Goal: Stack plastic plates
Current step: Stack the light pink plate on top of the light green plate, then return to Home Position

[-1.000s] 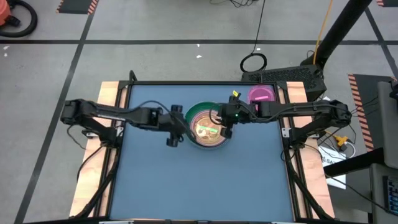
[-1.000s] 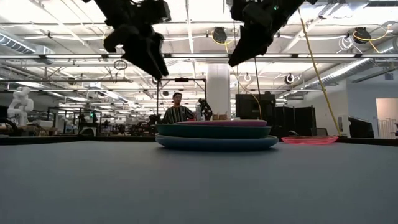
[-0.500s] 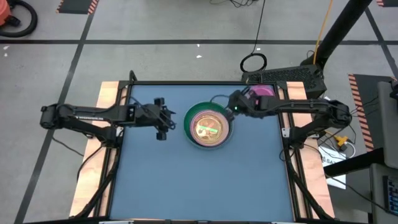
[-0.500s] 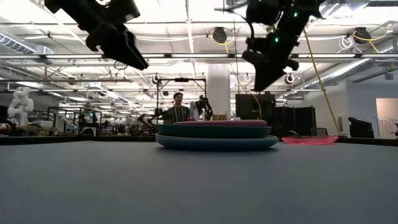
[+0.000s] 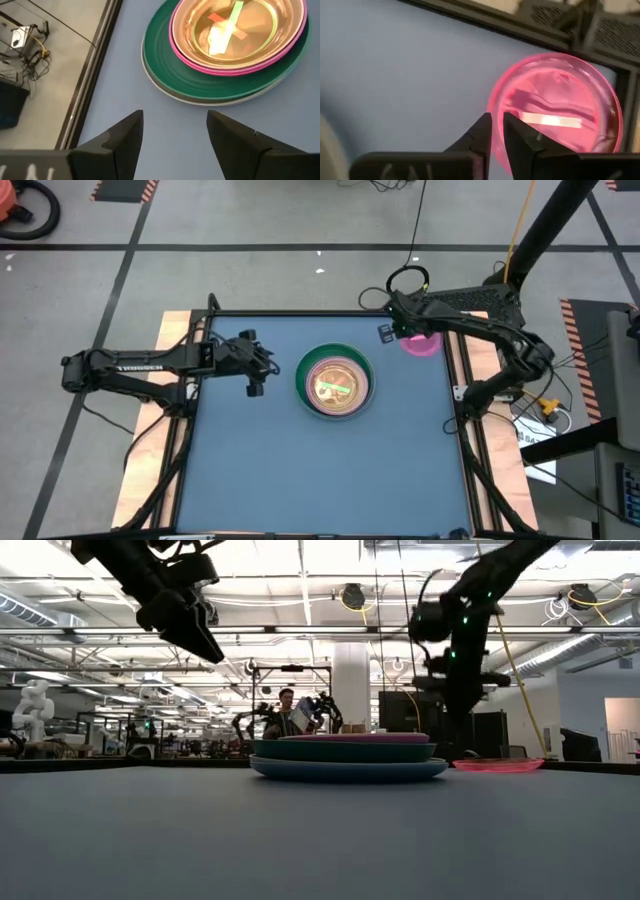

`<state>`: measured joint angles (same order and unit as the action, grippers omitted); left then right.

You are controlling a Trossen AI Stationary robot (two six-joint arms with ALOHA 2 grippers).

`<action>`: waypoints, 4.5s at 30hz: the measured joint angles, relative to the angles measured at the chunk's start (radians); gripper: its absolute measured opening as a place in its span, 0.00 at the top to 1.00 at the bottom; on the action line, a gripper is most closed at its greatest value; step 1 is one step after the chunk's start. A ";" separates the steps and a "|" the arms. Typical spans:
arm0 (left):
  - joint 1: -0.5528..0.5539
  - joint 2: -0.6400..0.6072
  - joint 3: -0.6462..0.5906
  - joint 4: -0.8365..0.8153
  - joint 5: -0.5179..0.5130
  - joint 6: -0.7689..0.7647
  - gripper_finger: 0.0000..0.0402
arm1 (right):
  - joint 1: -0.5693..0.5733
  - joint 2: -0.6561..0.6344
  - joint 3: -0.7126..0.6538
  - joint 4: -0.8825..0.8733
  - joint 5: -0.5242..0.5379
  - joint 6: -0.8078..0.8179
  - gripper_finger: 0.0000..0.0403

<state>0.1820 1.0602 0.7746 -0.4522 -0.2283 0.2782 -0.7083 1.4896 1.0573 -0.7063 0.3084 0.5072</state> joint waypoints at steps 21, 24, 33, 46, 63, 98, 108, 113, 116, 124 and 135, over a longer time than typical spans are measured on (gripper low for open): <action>0.000 0.000 0.000 -0.018 0.000 0.004 0.44 | -0.073 0.291 0.004 0.047 -0.069 -0.048 0.63; 0.000 0.000 0.000 -0.018 0.000 0.005 0.44 | -0.073 0.292 0.004 0.048 -0.070 -0.042 0.67; 0.000 0.000 0.000 -0.023 0.000 -0.029 0.44 | -0.050 0.283 0.002 0.054 -0.068 -0.048 0.94; 0.000 0.000 0.000 -0.018 0.000 -0.069 0.44 | 0.196 0.045 0.043 0.133 0.060 -0.111 0.99; -0.002 0.000 0.001 -0.014 0.002 -0.107 0.44 | 0.730 0.047 0.043 0.358 -0.052 -0.414 1.00; -0.049 0.000 0.001 -0.018 0.003 -0.230 0.44 | 0.777 0.257 0.043 0.593 -0.006 -0.469 0.77; -0.216 -0.014 -0.038 -0.158 0.034 -0.281 0.44 | 0.751 0.261 0.043 0.706 0.055 -0.619 0.82; -0.292 -0.127 -0.164 -0.078 0.019 -0.325 0.44 | 0.749 0.154 -0.038 0.717 0.055 -0.699 0.85; -0.312 -0.238 -0.227 -0.061 -0.007 -0.362 0.44 | 0.746 0.054 -0.158 0.781 0.056 -0.703 0.87; -0.324 -0.553 -0.348 0.093 -0.034 -0.310 0.44 | 0.747 -0.258 -0.502 1.071 0.057 -0.703 0.92; -0.317 -0.786 -0.515 0.226 -0.035 -0.267 0.44 | 0.747 -0.674 -0.786 1.172 0.059 -0.673 0.92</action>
<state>-0.1347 0.2738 0.2598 -0.2257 -0.2634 0.0113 0.0383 0.8155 0.2715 0.4658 0.3670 -0.1654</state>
